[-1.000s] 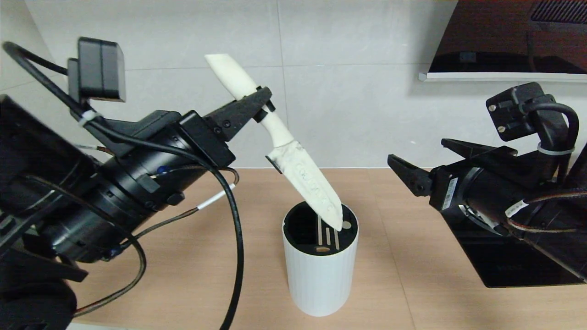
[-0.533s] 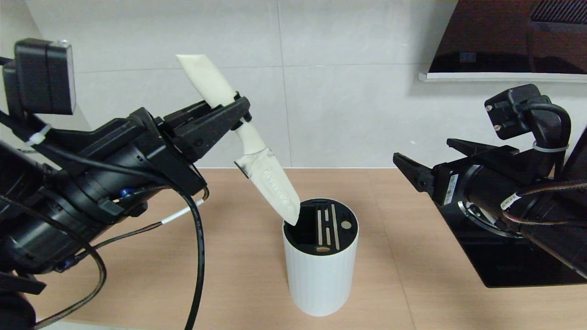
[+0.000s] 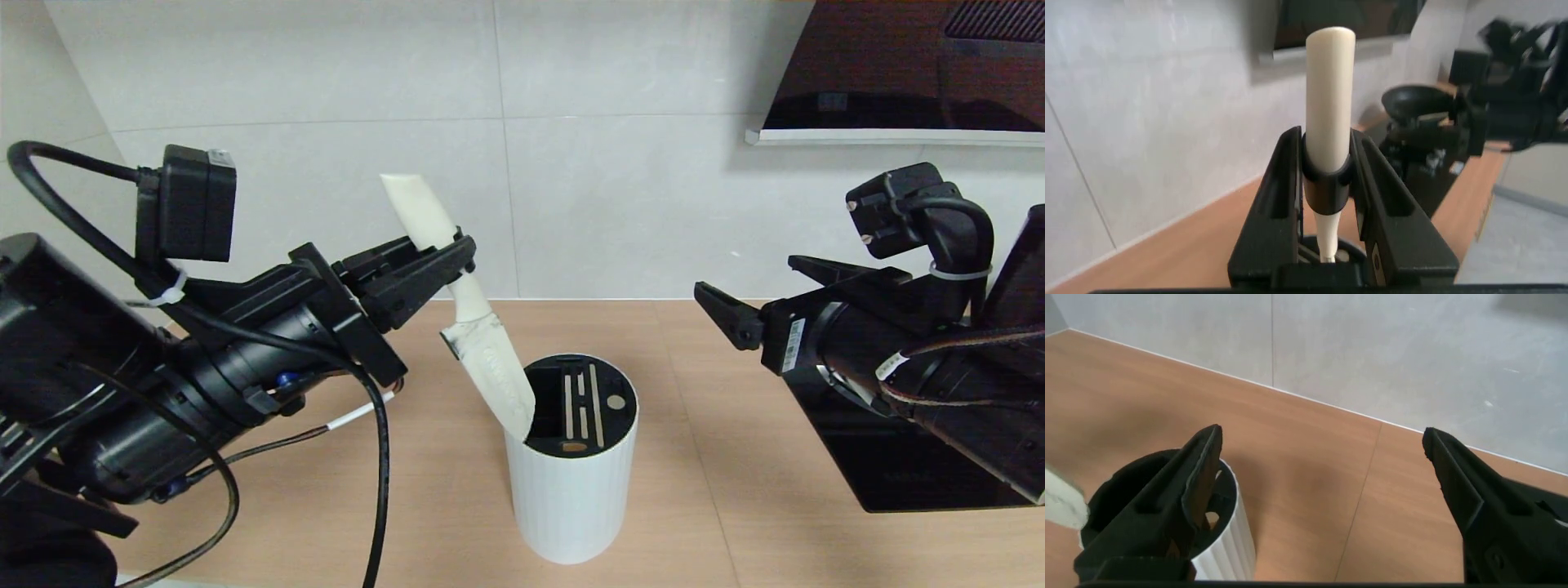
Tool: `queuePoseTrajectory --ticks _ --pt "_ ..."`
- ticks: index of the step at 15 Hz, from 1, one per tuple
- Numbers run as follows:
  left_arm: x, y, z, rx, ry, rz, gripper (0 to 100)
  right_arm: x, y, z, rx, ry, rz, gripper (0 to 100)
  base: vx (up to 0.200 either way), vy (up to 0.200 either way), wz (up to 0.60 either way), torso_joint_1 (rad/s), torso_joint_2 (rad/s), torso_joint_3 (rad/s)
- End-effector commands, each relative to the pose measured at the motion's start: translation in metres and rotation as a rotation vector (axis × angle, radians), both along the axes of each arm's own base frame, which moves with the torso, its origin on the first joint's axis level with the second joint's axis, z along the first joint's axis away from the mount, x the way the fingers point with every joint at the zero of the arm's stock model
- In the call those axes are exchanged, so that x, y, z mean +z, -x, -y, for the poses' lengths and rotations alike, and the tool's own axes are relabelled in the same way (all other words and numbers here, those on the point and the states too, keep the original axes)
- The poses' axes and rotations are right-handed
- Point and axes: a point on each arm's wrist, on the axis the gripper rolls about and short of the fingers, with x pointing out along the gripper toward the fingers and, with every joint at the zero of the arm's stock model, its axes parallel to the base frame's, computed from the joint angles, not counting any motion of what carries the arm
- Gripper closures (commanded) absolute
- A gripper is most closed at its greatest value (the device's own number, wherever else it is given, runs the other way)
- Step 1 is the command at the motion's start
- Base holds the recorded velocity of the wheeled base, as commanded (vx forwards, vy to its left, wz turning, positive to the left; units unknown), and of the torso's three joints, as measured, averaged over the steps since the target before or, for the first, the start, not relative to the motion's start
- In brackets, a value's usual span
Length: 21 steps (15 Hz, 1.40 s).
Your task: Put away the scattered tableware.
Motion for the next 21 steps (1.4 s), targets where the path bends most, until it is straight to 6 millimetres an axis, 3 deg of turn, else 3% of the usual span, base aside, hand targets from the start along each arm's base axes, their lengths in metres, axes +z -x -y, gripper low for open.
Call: queuePoseTrajectory --ticks 1,4,13,21 --pt "-0.012 -0.009 0.006 -0.004 -0.017 -0.035 100 -0.001 -0.001 -0.001 0.000 0.003 -0.004 0 0.000 0.000 0.00 0.000 0.00 0.000" --pt "-0.017 -0.016 0.012 -0.011 0.009 0.003 100 -0.002 -0.001 -0.001 0.000 0.004 -0.005 0 0.000 0.000 0.00 0.000 0.00 0.000" --pt "0.015 0.000 0.003 -0.013 0.078 0.115 100 -0.003 -0.002 -0.002 -0.003 0.006 -0.007 0 0.000 0.000 0.00 0.000 0.00 0.000" --pt "-0.009 -0.022 0.015 -0.014 0.085 0.061 100 -0.003 -0.002 -0.002 -0.003 0.008 -0.009 0 0.000 0.000 0.00 0.000 0.00 0.000"
